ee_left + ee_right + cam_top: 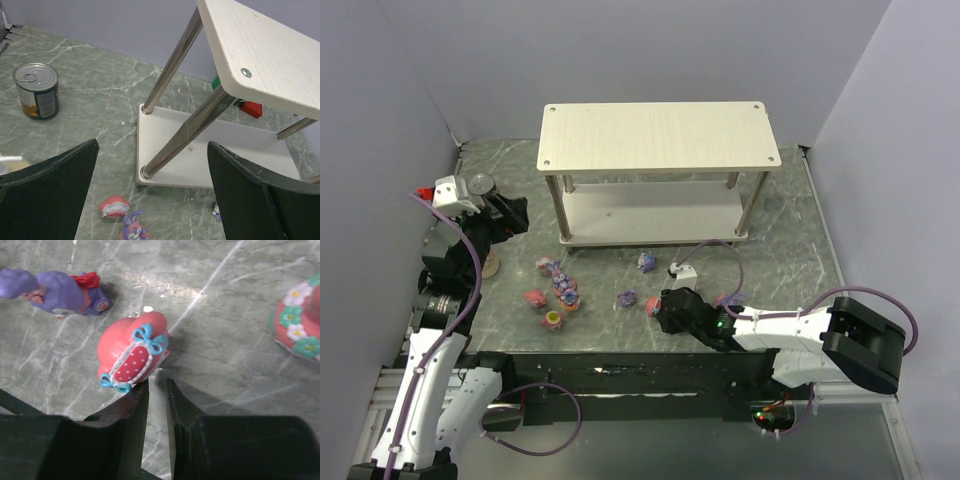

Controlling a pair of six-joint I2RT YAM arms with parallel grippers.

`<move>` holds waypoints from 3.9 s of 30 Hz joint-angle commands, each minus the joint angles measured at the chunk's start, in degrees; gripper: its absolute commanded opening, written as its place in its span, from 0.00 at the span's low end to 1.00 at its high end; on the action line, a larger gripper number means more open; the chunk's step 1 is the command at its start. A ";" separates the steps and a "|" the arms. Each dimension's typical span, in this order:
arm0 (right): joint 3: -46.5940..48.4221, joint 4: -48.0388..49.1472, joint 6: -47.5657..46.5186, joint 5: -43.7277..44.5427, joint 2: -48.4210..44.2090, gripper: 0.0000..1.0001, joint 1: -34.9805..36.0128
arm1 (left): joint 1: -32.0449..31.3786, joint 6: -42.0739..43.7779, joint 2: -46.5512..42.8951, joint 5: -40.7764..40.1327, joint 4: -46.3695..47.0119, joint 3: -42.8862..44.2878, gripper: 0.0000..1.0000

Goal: Place and organize the plastic toys onto the shelf

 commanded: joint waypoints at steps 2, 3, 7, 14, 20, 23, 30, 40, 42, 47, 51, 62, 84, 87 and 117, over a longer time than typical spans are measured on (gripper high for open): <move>1.58 4.14 1.26 -1.29 0.48 0.25 0.97 | -0.07 0.69 0.08 -0.34 1.13 0.19 0.96; 1.58 5.36 1.26 -1.73 0.65 0.25 1.06 | -0.07 0.69 0.17 -0.34 0.96 0.19 0.96; 2.81 5.81 0.39 -2.26 2.40 0.25 1.50 | -0.07 0.69 0.08 -0.25 1.05 0.11 0.96; 3.43 0.37 2.57 -0.33 2.24 0.24 2.30 | -0.07 0.69 -0.09 0.10 1.22 -0.24 0.96; -0.69 1.57 -0.38 -0.15 0.04 0.43 4.49 | -0.07 0.78 -0.09 0.89 1.40 -0.33 0.96; -3.24 3.60 -1.98 1.60 1.26 0.53 7.55 | -0.07 0.78 0.08 1.07 1.05 -0.07 0.96; -5.80 9.94 -1.03 10.91 9.61 0.63 10.91 | -0.07 0.78 0.43 1.33 0.70 0.11 0.96; -4.66 11.10 1.61 18.83 19.37 0.78 11.00 | -0.15 1.04 0.87 1.69 0.87 0.46 0.96; -4.30 9.60 2.75 19.27 19.03 0.79 11.26 | -0.15 1.04 1.05 1.86 0.78 0.46 0.96; -5.00 4.42 6.00 22.16 16.30 0.83 11.79 | -0.15 1.04 1.49 2.39 0.96 0.37 0.96; -6.67 7.21 4.18 22.17 14.45 0.86 11.96 | -0.15 1.13 1.58 2.65 1.05 0.37 0.96; -4.66 22.86 -12.27 13.03 23.68 0.93 9.60 | -0.33 1.13 1.93 2.92 0.96 0.55 0.96; -4.04 28.32 -18.87 7.75 26.14 0.55 5.19 | -0.50 1.57 2.37 2.83 0.69 0.72 0.96; -4.22 26.65 -18.08 8.89 24.04 0.34 5.55 | -0.50 1.57 2.46 2.92 0.70 0.63 0.96; 46.90 -24.06 -28.70 24.71 -8.93 0.00 -4.73 | -0.59 1.22 0.87 5.64 0.70 0.55 0.96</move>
